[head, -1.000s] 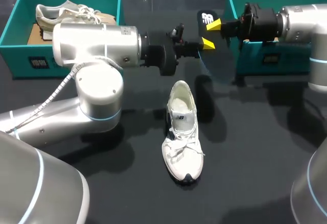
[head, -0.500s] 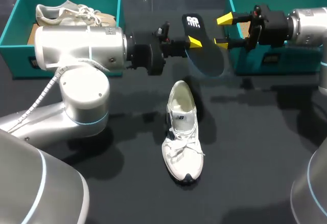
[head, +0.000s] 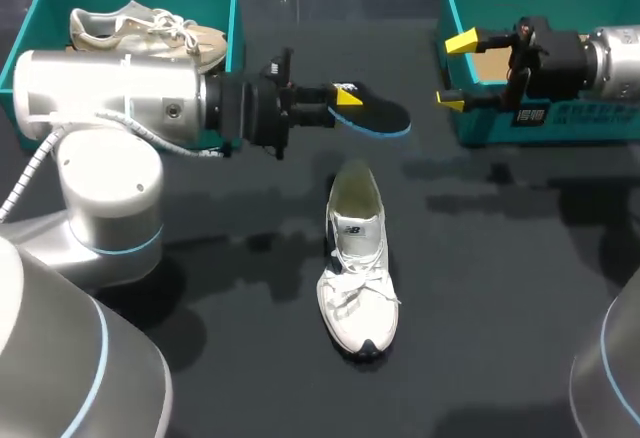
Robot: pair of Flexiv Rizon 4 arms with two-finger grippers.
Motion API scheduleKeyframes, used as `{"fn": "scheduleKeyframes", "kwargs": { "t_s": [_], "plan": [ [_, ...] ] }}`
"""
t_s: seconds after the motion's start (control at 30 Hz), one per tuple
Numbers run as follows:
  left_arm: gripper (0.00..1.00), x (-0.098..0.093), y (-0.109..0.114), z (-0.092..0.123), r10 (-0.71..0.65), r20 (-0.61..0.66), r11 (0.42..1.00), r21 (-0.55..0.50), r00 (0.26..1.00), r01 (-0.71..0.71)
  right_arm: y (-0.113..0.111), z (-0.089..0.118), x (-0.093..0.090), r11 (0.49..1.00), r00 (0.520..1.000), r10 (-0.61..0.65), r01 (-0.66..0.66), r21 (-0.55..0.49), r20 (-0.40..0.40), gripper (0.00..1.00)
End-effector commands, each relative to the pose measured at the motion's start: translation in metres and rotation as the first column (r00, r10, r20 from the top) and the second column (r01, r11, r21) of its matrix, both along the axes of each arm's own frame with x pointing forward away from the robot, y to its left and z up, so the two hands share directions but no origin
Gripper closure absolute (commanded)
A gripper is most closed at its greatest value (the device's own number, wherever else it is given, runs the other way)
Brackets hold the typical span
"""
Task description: Take the shoe out of the shoebox, open the shoe tongue, remove and reinsert the insole, then place the shoe into the shoebox
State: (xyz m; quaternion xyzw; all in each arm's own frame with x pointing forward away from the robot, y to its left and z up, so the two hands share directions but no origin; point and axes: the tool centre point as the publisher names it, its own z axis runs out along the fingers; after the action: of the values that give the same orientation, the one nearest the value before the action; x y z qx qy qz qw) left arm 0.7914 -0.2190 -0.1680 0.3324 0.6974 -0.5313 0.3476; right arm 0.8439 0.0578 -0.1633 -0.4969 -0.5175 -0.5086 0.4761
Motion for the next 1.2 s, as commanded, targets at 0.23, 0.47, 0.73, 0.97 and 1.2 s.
{"fn": "scheduleKeyframes", "kwargs": {
  "t_s": [0.23,0.47,0.73,0.97,1.2],
  "plan": [
    [1.0,-0.002,0.011,0.005,-0.006,-0.001,1.0,0.011,1.0,0.006,0.001,0.001,-0.002,1.0,1.0,-0.005,0.005,-0.004,0.0,0.0],
    [1.0,-0.007,0.022,0.029,0.034,-0.583,0.998,0.068,0.812,0.007,0.001,0.001,-0.002,1.0,1.0,-0.005,0.005,-0.004,0.0,0.0],
    [1.0,-0.002,0.033,0.052,0.023,-0.944,0.949,0.124,0.329,0.289,0.001,0.001,-0.002,1.0,1.0,-0.005,0.005,-0.004,0.0,0.0],
    [1.0,-0.002,0.033,0.052,0.023,-0.944,0.949,0.124,0.329,0.289,0.001,0.001,-0.002,1.0,1.0,-0.005,0.005,-0.004,0.0,0.0],
    [1.0,0.007,0.021,0.064,-0.018,-0.995,0.974,-0.04,-0.1,0.221,0.001,0.001,-0.002,1.0,1.0,-0.005,0.005,-0.004,0.0,0.0]
  ]
}}
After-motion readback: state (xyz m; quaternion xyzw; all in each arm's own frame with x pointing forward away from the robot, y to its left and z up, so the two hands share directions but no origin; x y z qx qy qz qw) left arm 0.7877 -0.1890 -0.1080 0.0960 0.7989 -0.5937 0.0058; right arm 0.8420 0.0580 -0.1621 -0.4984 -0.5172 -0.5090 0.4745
